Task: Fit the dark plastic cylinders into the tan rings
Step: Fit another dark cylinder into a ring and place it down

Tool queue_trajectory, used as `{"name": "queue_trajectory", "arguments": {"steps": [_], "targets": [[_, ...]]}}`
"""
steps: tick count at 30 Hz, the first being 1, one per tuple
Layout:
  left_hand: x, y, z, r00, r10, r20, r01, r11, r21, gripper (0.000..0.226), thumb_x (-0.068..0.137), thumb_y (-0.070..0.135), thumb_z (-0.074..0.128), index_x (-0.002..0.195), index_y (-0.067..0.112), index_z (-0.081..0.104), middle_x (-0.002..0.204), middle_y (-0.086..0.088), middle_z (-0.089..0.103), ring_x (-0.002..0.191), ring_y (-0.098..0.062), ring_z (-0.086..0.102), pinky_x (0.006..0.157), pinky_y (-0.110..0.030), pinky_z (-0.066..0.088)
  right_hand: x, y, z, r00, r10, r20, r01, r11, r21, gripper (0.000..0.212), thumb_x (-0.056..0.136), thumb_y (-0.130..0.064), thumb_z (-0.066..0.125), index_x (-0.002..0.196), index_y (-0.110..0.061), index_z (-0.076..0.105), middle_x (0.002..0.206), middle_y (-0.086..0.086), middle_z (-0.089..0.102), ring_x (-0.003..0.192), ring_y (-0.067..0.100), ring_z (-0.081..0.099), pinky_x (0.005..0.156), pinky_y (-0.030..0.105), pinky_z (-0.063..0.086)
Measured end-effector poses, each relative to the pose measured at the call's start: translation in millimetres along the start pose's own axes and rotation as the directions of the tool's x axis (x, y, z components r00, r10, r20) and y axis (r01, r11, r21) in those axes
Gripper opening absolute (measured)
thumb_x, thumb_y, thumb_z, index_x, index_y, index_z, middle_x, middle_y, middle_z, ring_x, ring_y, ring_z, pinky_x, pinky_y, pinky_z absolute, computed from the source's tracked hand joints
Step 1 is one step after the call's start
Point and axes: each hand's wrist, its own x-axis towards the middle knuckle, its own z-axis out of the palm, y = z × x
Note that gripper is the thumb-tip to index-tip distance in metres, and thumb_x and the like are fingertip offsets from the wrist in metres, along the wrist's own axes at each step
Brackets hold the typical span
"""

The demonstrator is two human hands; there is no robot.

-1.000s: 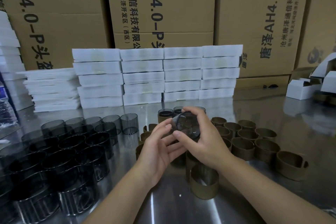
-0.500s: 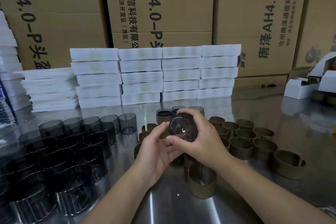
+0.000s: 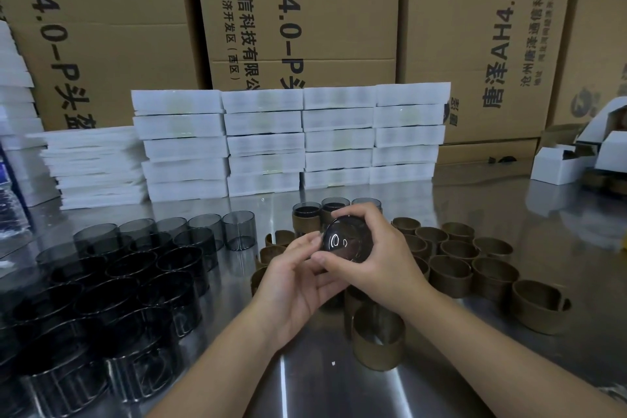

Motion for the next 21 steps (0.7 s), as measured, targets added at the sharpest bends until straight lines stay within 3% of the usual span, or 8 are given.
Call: {"name": "queue_trajectory", "arguments": {"steps": [4, 8, 12, 15, 17, 21], "targets": [[1.2, -0.3, -0.9, 1.0, -0.025, 0.013, 0.025, 1.0, -0.013, 0.072, 0.077, 0.02, 0.06, 0.142, -0.004, 0.04, 0.132, -0.029, 0.057, 0.115, -0.042, 0.056, 0.089, -0.043, 0.054, -0.3, 0.0, -0.3, 1.0, -0.009, -0.007, 0.009, 1.0, -0.026, 0.065, 0.053, -0.068, 0.07, 0.109, -0.039, 0.054, 0.104, -0.016, 0.063, 0.101, 0.0, 0.06, 0.089, 0.032, 0.052], [2.0, -2.2, -3.6, 1.0, -0.021, 0.021, 0.02, 0.998, 0.06, 0.063, 0.076, 0.025, 0.059, 0.133, -0.001, 0.052, 0.125, -0.026, 0.063, 0.11, -0.04, 0.062, 0.086, -0.044, 0.057, -0.9, -0.4, 0.4, 1.0, -0.02, 0.005, 0.02, 0.999, -0.045, 0.061, 0.055, -0.067, 0.07, 0.107, -0.041, 0.052, 0.104, -0.017, 0.063, 0.1, -0.001, 0.06, 0.088, 0.027, 0.052], [1.2, -2.6, -5.5, 1.0, -0.012, 0.023, 0.009, 0.99, 0.141, 0.054, 0.077, 0.038, 0.057, 0.119, 0.006, 0.063, 0.112, -0.019, 0.071, 0.096, -0.029, 0.071, 0.074, -0.037, 0.059, -1.4, -1.7, 1.0, 0.996, -0.073, 0.053, 0.077, 0.994, -0.078, 0.057, 0.059, -0.062, 0.072, 0.108, -0.04, 0.05, 0.107, -0.019, 0.059, 0.103, -0.003, 0.057, 0.086, 0.015, 0.046], [2.1, -3.7, -6.8, 1.0, 0.0, -0.003, 0.0, 0.983, 0.184, 0.061, 0.078, 0.049, 0.058, 0.123, 0.007, 0.062, 0.113, -0.018, 0.071, 0.101, -0.028, 0.07, 0.079, -0.038, 0.058, -1.4, -1.4, -0.9, 0.986, -0.136, 0.1, 0.145, 0.986, -0.082, 0.057, 0.064, -0.05, 0.076, 0.112, -0.039, 0.047, 0.119, -0.02, 0.051, 0.113, -0.007, 0.05, 0.091, 0.006, 0.038], [2.5, -3.7, -5.8, 1.0, 0.005, -0.012, -0.003, 0.984, 0.177, 0.066, 0.072, 0.052, 0.063, 0.123, 0.009, 0.064, 0.111, -0.019, 0.071, 0.102, -0.029, 0.069, 0.083, -0.04, 0.057, -1.5, -0.3, -1.6, 0.978, -0.151, 0.144, 0.163, 0.984, -0.076, 0.067, 0.063, -0.047, 0.08, 0.118, -0.038, 0.042, 0.124, -0.02, 0.045, 0.118, -0.007, 0.047, 0.095, 0.006, 0.037], [2.6, -2.1, -4.2, 1.0, -0.001, 0.012, 0.0, 0.999, 0.054, 0.065, 0.07, 0.044, 0.066, 0.12, 0.003, 0.064, 0.103, -0.019, 0.072, 0.089, -0.027, 0.073, 0.068, -0.032, 0.059, -1.4, -1.0, 0.0, 0.986, -0.107, 0.131, 0.114, 0.992, -0.051, 0.072, 0.055, -0.056, 0.079, 0.114, -0.042, 0.042, 0.121, -0.019, 0.047, 0.116, -0.01, 0.047, 0.092, 0.004, 0.037]]}}
